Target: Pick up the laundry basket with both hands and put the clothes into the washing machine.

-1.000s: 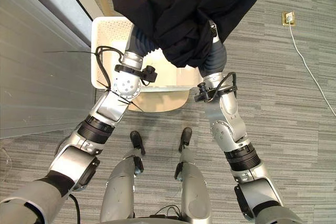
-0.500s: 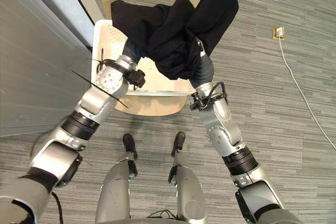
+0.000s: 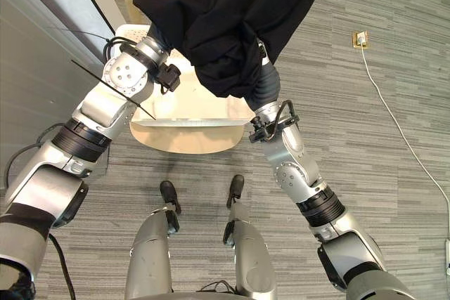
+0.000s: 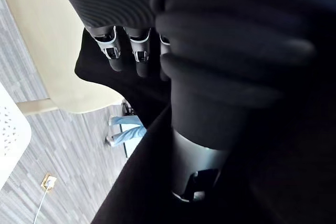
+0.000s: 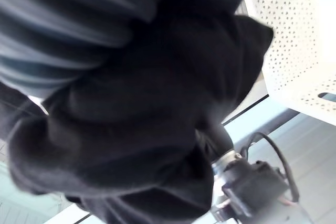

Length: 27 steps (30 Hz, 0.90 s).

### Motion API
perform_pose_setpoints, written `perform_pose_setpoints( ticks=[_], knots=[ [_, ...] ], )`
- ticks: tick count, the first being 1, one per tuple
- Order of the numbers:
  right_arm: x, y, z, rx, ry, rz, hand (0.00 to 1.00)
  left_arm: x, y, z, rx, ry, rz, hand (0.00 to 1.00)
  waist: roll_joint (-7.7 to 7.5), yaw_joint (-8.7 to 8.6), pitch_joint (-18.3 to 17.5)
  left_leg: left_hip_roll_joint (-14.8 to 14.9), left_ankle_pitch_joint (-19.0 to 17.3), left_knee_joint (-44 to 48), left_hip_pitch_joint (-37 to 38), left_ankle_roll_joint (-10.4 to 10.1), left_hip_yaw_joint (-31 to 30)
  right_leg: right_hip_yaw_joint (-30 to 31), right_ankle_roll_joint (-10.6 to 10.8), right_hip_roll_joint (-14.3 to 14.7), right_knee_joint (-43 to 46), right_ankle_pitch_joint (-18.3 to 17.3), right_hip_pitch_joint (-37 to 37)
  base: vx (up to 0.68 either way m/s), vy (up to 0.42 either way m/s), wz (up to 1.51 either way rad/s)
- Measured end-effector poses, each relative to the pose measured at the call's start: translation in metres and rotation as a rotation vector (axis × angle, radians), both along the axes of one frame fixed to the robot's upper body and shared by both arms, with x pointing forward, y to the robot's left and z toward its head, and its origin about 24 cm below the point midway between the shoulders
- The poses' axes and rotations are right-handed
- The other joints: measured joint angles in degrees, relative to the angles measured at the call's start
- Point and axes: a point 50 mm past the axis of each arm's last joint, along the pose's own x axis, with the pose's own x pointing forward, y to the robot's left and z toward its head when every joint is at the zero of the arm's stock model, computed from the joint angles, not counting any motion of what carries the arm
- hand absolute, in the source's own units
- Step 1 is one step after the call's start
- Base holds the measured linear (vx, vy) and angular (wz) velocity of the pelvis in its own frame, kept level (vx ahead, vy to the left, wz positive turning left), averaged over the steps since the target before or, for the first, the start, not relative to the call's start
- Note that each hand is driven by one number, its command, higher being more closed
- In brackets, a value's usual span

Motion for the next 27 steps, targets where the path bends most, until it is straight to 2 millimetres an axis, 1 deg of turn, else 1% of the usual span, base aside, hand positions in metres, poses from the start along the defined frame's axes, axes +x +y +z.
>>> perform_pose_setpoints(
  ticks=[2, 3, 4, 7, 10, 12, 17, 19, 21, 24, 26, 27],
  knots=[
    [0.0, 0.0, 0.001, 0.006, -0.001, 0.003, 1.0, -0.001, 0.0, 0.001, -0.002, -0.01, -0.003, 1.0, -0.25, -0.03, 0.0, 0.1, 0.2, -0.1, 0.0, -0.2, -0.1, -0.1, -0.1, 0.1, 0.0, 0.0, -0.1, 0.02, -0.017, 0.0],
    [0.0, 0.0, 0.002, 0.006, -0.003, 0.002, 1.0, -0.001, 0.0, 0.001, 0.001, -0.016, 0.0, 1.0, -0.31, 0.06, 0.1, 0.2, 0.4, 0.0, 0.0, 0.1, -0.1, -0.2, -0.5, 0.2, 0.0, 0.4, -0.1, 0.04, -0.029, -0.03],
    [0.002, 0.0, 0.002, 0.004, -0.004, 0.0, 0.0, -0.001, 0.0, 0.002, 0.013, -0.037, 0.018, 1.0, -0.34, 0.07, 0.1, 0.3, 0.4, 0.1, 0.0, 0.1, -0.1, -0.2, -0.9, 0.3, 0.0, 0.8, -0.2, 0.08, -0.036, -0.07],
    [0.002, 0.0, 0.002, -0.006, -0.006, -0.001, 0.0, -0.002, -0.001, 0.005, 0.016, -0.079, 0.061, 1.0, -0.44, -0.26, 0.1, 0.5, 0.4, 0.1, 0.0, 0.1, 0.0, -0.5, -1.1, 0.5, 0.0, 1.0, -0.1, 0.08, -0.018, -0.03],
    [0.001, 0.002, -0.001, -0.027, -0.002, 0.006, 0.0, -0.001, 0.0, 0.011, -0.026, -0.13, 0.127, 1.0, -1.35, -0.5, 0.5, 1.0, 0.3, 0.1, 0.1, 0.1, -0.1, -0.4, -1.2, 1.0, 0.0, 1.2, 0.0, 0.07, -0.021, -0.02],
    [-0.001, 0.004, -0.009, -0.052, 0.009, 0.004, 0.0, -0.002, 0.002, 0.015, -0.087, -0.148, 0.162, 1.0, -2.09, -0.36, 0.9, 1.1, 0.3, -0.4, 0.8, 0.1, -0.3, -0.3, -1.2, 1.2, 0.0, 1.2, 0.5, 0.06, -0.029, 0.01],
    [-0.007, 0.007, -0.019, -0.075, 0.003, 0.013, 0.0, -0.002, 0.002, 0.019, -0.153, -0.167, 0.2, 1.0, -2.12, -0.08, 0.9, 0.8, 0.5, -2.1, 2.9, -0.1, -0.3, -0.1, -1.1, 1.1, 0.0, 1.2, 2.0, 0.02, -0.005, 0.02],
    [-0.012, 0.007, -0.024, -0.109, -0.009, 0.028, 0.0, -0.001, 0.009, 0.022, -0.207, -0.166, 0.223, 1.0, -2.3, -0.1, 0.8, 0.1, 1.1, -3.8, 3.6, -0.8, -0.2, 0.1, -0.8, 0.8, -0.1, 0.3, 2.1, 0.01, -0.031, 0.06],
    [-0.015, 0.007, -0.028, -0.122, -0.004, 0.037, 0.0, 0.0, 0.016, 0.021, -0.233, -0.161, 0.245, 1.0, -2.33, -0.09, 0.8, -0.2, 1.9, -4.8, 4.3, -0.9, -0.1, 0.1, -1.0, 0.7, -0.1, 0.1, 2.1, 0.02, -0.035, 0.02],
    [-0.017, -0.001, -0.041, -0.207, 0.013, 0.038, 0.0, 0.003, 0.026, 0.015, -0.267, -0.134, 0.28, 1.0, -2.37, -0.12, 0.7, -0.3, 2.4, -6.2, 5.8, -1.1, 0.4, 0.1, -1.0, 0.7, 0.0, 0.1, 2.7, 0.03, -0.033, -0.05],
    [-0.021, -0.012, -0.062, -0.314, 0.071, 0.03, 0.0, 0.003, 0.035, 0.018, -0.305, -0.138, 0.303, 1.0, -2.46, -0.45, 0.7, -0.5, 2.7, -7.0, 6.8, -1.0, 0.5, -0.1, -1.0, 0.7, 0.0, 0.1, 3.4, 0.06, -0.009, -0.02],
    [-0.023, -0.016, -0.07, -0.343, 0.098, 0.027, 0.0, 0.003, 0.039, 0.017, -0.317, -0.133, 0.314, 1.0, -2.48, -0.49, 0.6, -0.5, 2.7, -7.2, 7.5, -1.0, 0.6, -0.1, -1.0, 0.7, 0.0, 0.1, 3.9, 0.06, 0.006, -0.03]
  ],
)
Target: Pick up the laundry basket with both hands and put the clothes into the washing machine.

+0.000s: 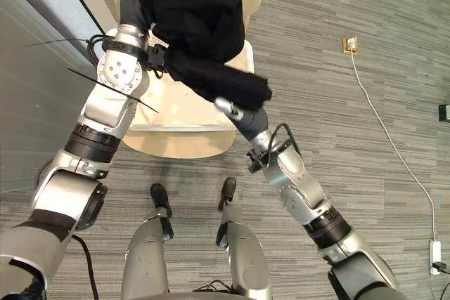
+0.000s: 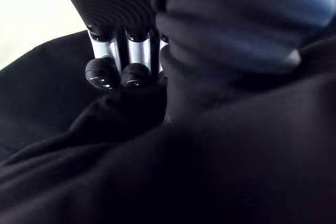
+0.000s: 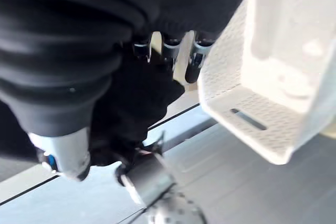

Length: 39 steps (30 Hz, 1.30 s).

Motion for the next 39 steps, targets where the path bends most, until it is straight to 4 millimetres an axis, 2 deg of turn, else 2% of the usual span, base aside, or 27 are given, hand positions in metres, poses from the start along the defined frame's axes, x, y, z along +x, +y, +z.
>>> perform_pose_setpoints(
  ticks=[3, 5, 8, 12, 16, 21, 24, 28, 33, 36, 39],
  knots=[
    [-0.005, -0.013, -0.014, -0.074, 0.038, -0.014, 0.0, 0.002, 0.011, -0.011, -0.024, 0.032, 0.024, 1.0, -0.04, -0.19, -0.4, -0.4, 0.0, -0.9, 2.4, 0.0, 0.2, 0.0, 0.7, -0.3, 0.0, -0.6, 2.0, 0.07, 0.019, 0.01],
    [-0.005, -0.019, -0.015, -0.074, 0.038, -0.027, 0.0, 0.003, 0.017, -0.021, -0.033, 0.061, 0.038, 1.0, -0.01, -0.36, -1.7, -0.6, 0.0, -1.3, 2.6, 0.0, 0.2, 0.0, 0.8, -0.4, 0.0, -0.6, 2.1, 0.04, 0.017, 0.04],
    [-0.006, -0.029, -0.016, -0.083, 0.028, -0.072, 0.0, 0.004, 0.027, -0.048, -0.037, 0.135, 0.066, 1.0, 0.08, -0.19, -3.9, -0.8, -0.1, -2.0, 4.7, 0.0, 0.5, 0.0, 1.1, -0.5, 0.0, -0.8, 3.8, 0.05, 0.022, 0.01],
    [-0.009, -0.035, -0.022, -0.082, 0.047, -0.079, 0.0, 0.003, 0.034, -0.076, -0.024, 0.216, 0.072, 1.0, 0.3, -0.1, -7.6, -1.2, -0.1, -3.0, 6.4, 0.0, 1.0, 0.3, 1.4, -0.7, 0.0, -1.2, 4.8, 0.03, 0.017, -0.02],
    [-0.01, -0.038, -0.027, -0.082, 0.066, -0.093, 0.0, 0.002, 0.041, -0.089, -0.055, 0.248, 0.089, 1.0, 0.55, -0.01, -9.3, -1.8, -0.1, -3.8, 8.1, -0.1, 1.8, 1.4, 1.3, -1.1, 0.0, -2.0, 5.7, 0.01, 0.02, -0.04],
    [-0.008, -0.044, -0.037, -0.057, 0.116, -0.143, 0.0, -0.004, 0.042, -0.112, -0.081, 0.307, 0.089, 1.0, 2.06, -0.16, -12.1, -2.3, 0.1, -5.5, 9.1, -0.7, 2.4, 1.6, 1.0, -1.6, 0.0, -3.1, 5.7, 0.02, 0.015, -0.03],
    [-0.002, -0.05, -0.041, 0.012, 0.148, -0.233, 0.0, -0.008, 0.037, -0.118, -0.089, 0.316, 0.065, 1.0, 2.59, -0.18, -12.6, -2.6, 0.6, -6.8, 9.8, -0.8, 2.6, 1.7, 0.9, -1.6, 0.0, -3.0, 5.7, 0.05, 0.021, -0.03],
    [0.008, -0.062, -0.035, 0.169, 0.144, -0.424, 0.0, -0.013, 0.031, -0.117, -0.135, 0.297, 0.036, 1.0, 2.92, -0.23, -13.1, -2.7, 1.2, -7.6, 10.4, -0.5, 2.6, 1.4, 0.7, -1.5, 0.0, -2.8, 6.0, 0.07, 0.018, 0.0],
    [0.009, -0.06, -0.04, 0.276, 0.172, -0.577, 0.0, -0.029, 0.035, -0.119, -0.291, 0.26, 0.044, 1.0, 5.21, -0.3, -14.9, -3.0, 1.2, -9.1, 13.2, -0.5, 1.3, -1.1, 0.8, -1.2, 0.0, -2.8, 8.9, 0.08, 0.027, 0.11],
    [0.011, -0.058, -0.05, 0.304, 0.222, -0.635, 0.0, -0.041, 0.039, -0.117, -0.373, 0.219, 0.04, 1.0, 6.26, 0.1, -16.0, -3.6, 1.8, -11.3, 14.7, -0.7, 0.3, -1.8, 1.0, -1.3, 0.0, -3.9, 10.2, 0.04, 0.03, 0.21],
    [0.013, -0.062, -0.073, 0.319, 0.332, -0.715, 0.0, -0.054, 0.05, -0.114, -0.443, 0.174, 0.054, 1.0, 6.95, 0.73, -17.0, -4.0, 3.1, -13.9, 15.4, -1.3, -1.2, -3.5, 1.0, -1.3, 0.0, -4.9, 10.7, 0.02, 0.016, 0.31]
  ],
)
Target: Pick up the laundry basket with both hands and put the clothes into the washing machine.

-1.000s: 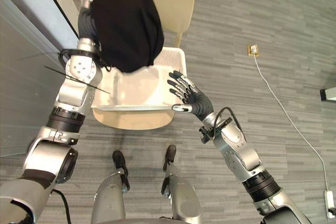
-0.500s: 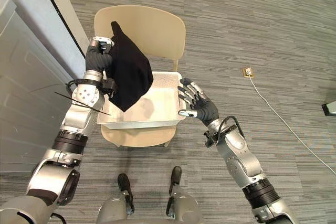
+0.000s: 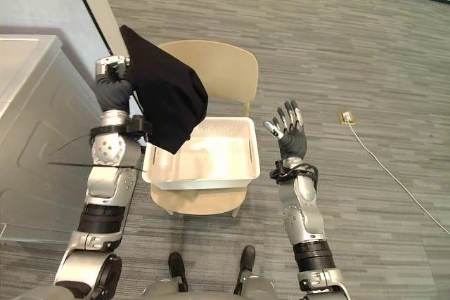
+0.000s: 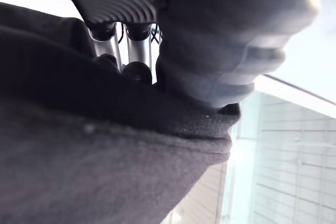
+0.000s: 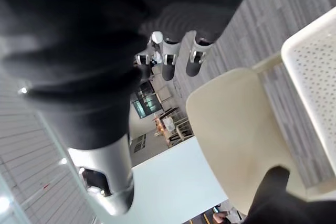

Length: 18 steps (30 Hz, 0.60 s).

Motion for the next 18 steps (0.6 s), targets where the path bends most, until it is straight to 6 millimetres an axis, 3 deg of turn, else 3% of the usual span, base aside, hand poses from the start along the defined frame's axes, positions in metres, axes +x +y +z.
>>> perform_pose_setpoints(
  ticks=[4, 5, 6, 7, 8, 9, 10, 11, 13, 14, 15, 16, 17, 18],
  knots=[
    [-0.003, -0.021, -0.018, 0.005, 0.094, -0.112, 0.0, -0.006, 0.002, 0.008, -0.027, -0.05, 0.009, 1.0, 0.29, 0.46, 0.0, 0.1, 2.4, -0.7, -3.1, -0.1, -5.8, -7.2, -1.1, 0.6, 0.0, -1.1, 1.0, 0.01, 0.001, 0.85],
    [-0.005, -0.027, -0.022, -0.012, 0.11, -0.138, 0.0, -0.006, 0.003, 0.005, -0.038, -0.041, 0.012, 1.0, 0.43, 0.88, 0.0, 1.6, 2.0, -0.4, -3.4, 0.3, -5.7, -9.8, -2.2, 0.9, 1.5, -1.9, 1.5, 0.03, 0.008, 0.95],
    [-0.007, -0.032, -0.025, -0.018, 0.122, -0.155, 0.0, -0.01, 0.007, 0.002, -0.041, -0.037, 0.024, 1.0, 0.64, 1.35, 0.0, 4.0, 0.3, 1.3, -3.7, 2.8, -1.5, -12.5, -2.7, 1.1, 3.9, -2.2, 1.9, 0.03, 0.008, 0.81],
    [-0.008, -0.033, -0.025, -0.023, 0.124, -0.157, 0.0, -0.011, 0.007, 0.002, -0.041, -0.038, 0.026, 1.0, 0.62, 1.29, 0.0, 4.5, -0.3, 2.2, -3.8, 3.6, -0.1, -13.0, -2.7, 1.0, 4.1, -2.2, 2.1, 0.07, 0.056, 0.87],
    [-0.01, -0.038, -0.026, -0.053, 0.131, -0.164, 0.0, -0.015, 0.01, -0.001, -0.043, -0.038, 0.036, 1.0, 0.53, 1.25, 0.0, 6.6, -3.0, 8.1, -5.0, 7.7, 4.7, -14.0, -2.9, 0.2, 5.1, -2.4, 3.2, 0.11, 0.064, 0.64],
    [-0.011, -0.041, -0.026, -0.084, 0.133, -0.159, 0.0, -0.021, 0.013, -0.006, -0.043, -0.033, 0.047, 1.0, 1.36, 2.01, 0.5, 9.0, -3.0, 16.3, -6.0, 7.8, 7.6, -13.7, -2.2, -0.4, 8.9, -5.7, 3.9, 0.13, 0.107, 0.63],
    [-0.013, -0.042, -0.03, -0.1, 0.152, -0.156, 0.0, -0.027, 0.015, -0.012, -0.045, -0.019, 0.055, 1.0, 1.51, 2.4, 0.7, 9.0, -3.5, 20.2, -5.9, 6.6, 7.2, -13.7, -1.6, -2.4, 13.5, -9.5, 4.0, 0.08, 0.064, 0.33],
    [-0.015, -0.042, -0.032, -0.112, 0.159, -0.153, 0.0, -0.03, 0.017, -0.014, -0.048, -0.018, 0.063, 1.0, 1.85, 2.42, 0.5, 8.8, -3.7, 20.5, -6.0, 6.4, 6.1, -13.3, -2.0, -2.8, 14.5, -10.8, 4.0, -0.01, 0.048, 0.53],
    [-0.021, -0.046, -0.04, -0.13, 0.185, -0.156, 0.0, -0.042, 0.024, -0.012, -0.067, -0.058, 0.093, 1.0, 2.0, 2.26, -1.7, 6.4, -4.8, 15.7, -5.5, 2.7, 1.2, -15.3, -1.4, -4.8, 14.6, -11.8, 3.2, -0.01, 0.038, 0.56],
    [-0.02, -0.046, -0.043, -0.129, 0.197, -0.156, 0.0, -0.044, 0.024, -0.011, -0.067, -0.07, 0.098, 1.0, 2.01, 2.66, -1.5, 7.3, -7.5, 21.8, -7.1, 3.8, 1.1, -15.5, -1.0, -5.2, 15.3, -11.6, 2.5, 0.03, 0.078, 0.16],
    [-0.022, -0.044, -0.049, -0.145, 0.226, -0.143, 0.0, -0.051, 0.031, -0.019, -0.078, -0.056, 0.132, 1.0, 2.83, 2.88, -1.4, 8.3, -10.8, 28.4, -6.5, 0.6, -0.5, -15.1, -0.8, -5.5, 16.2, -11.1, 3.1, 0.01, 0.112, 0.12],
    [-0.025, -0.046, -0.052, -0.166, 0.245, -0.138, 0.0, -0.054, 0.033, -0.028, -0.105, -0.026, 0.149, 1.0, 4.73, 2.44, -1.7, 7.7, -12.7, 24.8, -3.9, -3.2, -3.0, -15.6, -0.8, -5.7, 16.9, -10.8, 3.5, -0.03, 0.189, 0.1],
    [-0.025, -0.047, -0.053, -0.171, 0.253, -0.14, 0.0, -0.055, 0.032, -0.029, -0.115, -0.021, 0.151, 1.0, 4.97, 2.4, -1.8, 7.0, -13.8, 23.0, -3.2, -2.5, -3.3, -15.5, -0.6, -6.4, 17.5, -10.6, 3.0, -0.06, 0.209, 0.22],
    [-0.025, -0.047, -0.054, -0.186, 0.265, -0.136, 0.0, -0.055, 0.031, -0.03, -0.121, -0.019, 0.148, 1.0, 4.29, 2.37, -1.4, 5.5, -13.6, 22.1, -3.2, -2.6, -3.2, -15.6, -0.4, -8.0, 17.9, -9.9, 2.6, -0.14, 0.25, 0.22]
  ],
)
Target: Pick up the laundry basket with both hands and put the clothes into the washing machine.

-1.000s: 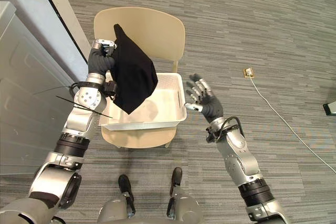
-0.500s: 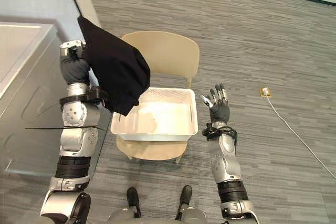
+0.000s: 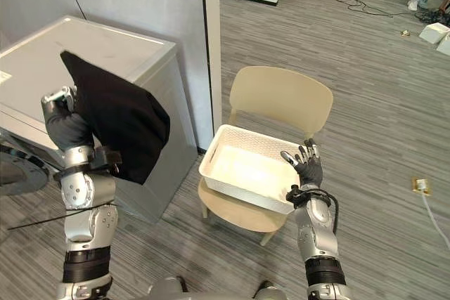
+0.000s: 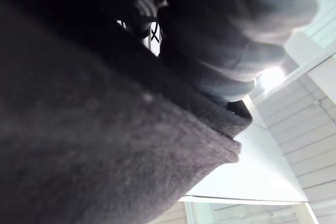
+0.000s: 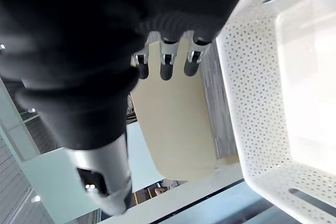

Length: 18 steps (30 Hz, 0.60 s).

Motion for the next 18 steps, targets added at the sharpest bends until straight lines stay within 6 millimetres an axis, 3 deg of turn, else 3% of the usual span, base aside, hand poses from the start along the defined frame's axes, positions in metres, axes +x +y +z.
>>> perform_pose_setpoints(
  ticks=[3, 5, 6, 7, 8, 9, 11, 14, 16, 17, 18],
  knots=[
    [-0.002, -0.015, 0.003, -0.023, -0.003, -0.06, 0.0, 0.0, 0.0, -0.001, -0.009, 0.002, 0.003, 1.0, -0.54, 0.04, 0.3, -4.5, 0.4, -0.4, -2.0, 1.8, -0.8, -1.2, 0.1, -3.6, -1.2, 3.0, -0.4, -0.15, 0.241, 0.41],
    [-0.003, -0.024, 0.005, -0.043, -0.006, -0.096, 0.0, -0.004, 0.007, -0.004, -0.017, 0.008, 0.042, 1.0, -0.36, 0.24, 0.5, -7.1, 1.4, -0.2, -2.4, 4.2, -1.2, -1.0, -2.0, -5.4, -1.1, 5.0, -0.6, -0.14, 0.272, 0.24],
    [-0.001, -0.024, 0.008, -0.05, -0.011, -0.108, 0.0, -0.007, 0.013, -0.008, -0.03, 0.019, 0.072, 1.0, 0.07, 0.41, 1.1, -8.1, 2.1, 0.2, -1.9, 7.3, -0.2, -0.6, -2.4, -6.4, -0.1, 7.2, -0.9, -0.12, 0.262, 0.04],
    [0.001, -0.024, 0.008, -0.054, -0.01, -0.107, 0.0, -0.008, 0.016, -0.01, -0.032, 0.026, 0.084, 1.0, 0.13, 0.5, 1.3, -8.1, 2.4, -0.3, -1.4, 8.8, 0.6, 0.2, -2.5, -6.6, 0.1, 7.5, -0.8, -0.14, 0.231, -0.05],
    [0.008, -0.02, 0.012, -0.067, -0.018, -0.096, 0.0, -0.012, 0.023, -0.013, -0.037, 0.038, 0.117, 1.0, 0.31, 0.44, 2.8, -8.4, 2.5, -0.8, 0.0, 10.2, 1.5, 1.6, -1.8, -7.6, 8.7, 1.6, -1.5, -0.17, 0.159, -0.05],
    [0.009, -0.018, 0.012, -0.071, -0.02, -0.087, 0.0, -0.017, 0.027, -0.021, -0.036, 0.069, 0.137, 1.0, 0.42, 0.54, 3.2, -8.5, 2.7, -1.0, 0.5, 10.9, 1.6, 2.7, -1.9, -6.6, 16.6, -4.0, -1.7, -0.18, 0.111, -0.05],
    [0.01, -0.015, 0.012, -0.072, -0.019, -0.071, 0.0, -0.025, 0.032, -0.033, -0.034, 0.124, 0.158, 1.0, 0.27, 0.84, 3.2, -9.3, 3.3, -2.6, 0.9, 12.5, 1.8, 5.2, -0.9, -3.3, 22.5, -10.0, -1.4, -0.23, 0.05, 0.01],
    [0.008, -0.011, 0.008, -0.064, -0.008, -0.063, 0.0, -0.037, 0.032, -0.051, -0.058, 0.195, 0.177, 1.0, -0.02, 1.12, 3.1, -11.3, 5.6, -6.7, 1.0, 12.3, 1.4, 12.6, 3.4, 3.5, 23.9, -17.0, 1.0, -0.2, -0.022, 0.15],
    [0.005, -0.01, 0.005, -0.066, 0.003, -0.058, 0.0, -0.04, 0.032, -0.055, -0.071, 0.213, 0.182, 1.0, -0.65, 1.72, 3.1, -13.0, 7.4, -9.5, 0.6, 11.8, 1.0, 16.9, 2.4, 5.9, 18.7, -20.2, 3.3, -0.17, -0.055, 0.33],
    [0.006, -0.007, 0.005, -0.068, 0.001, -0.046, 0.0, -0.044, 0.031, -0.055, -0.078, 0.211, 0.186, 1.0, -1.03, 1.89, 3.0, -13.8, 9.5, -10.7, -0.8, 11.6, 0.5, 19.6, -0.7, 7.3, 13.8, -22.1, 4.1, -0.18, -0.084, 0.43],
    [0.005, -0.005, 0.003, -0.067, 0.008, -0.044, 0.0, -0.049, 0.026, -0.058, -0.1, 0.221, 0.18, 1.0, 0.19, 2.17, 3.3, -13.1, 11.0, -11.3, -2.2, 10.7, -1.1, 19.2, -2.4, 9.4, 11.4, -21.2, 3.9, -0.18, -0.084, 0.38]
  ],
)
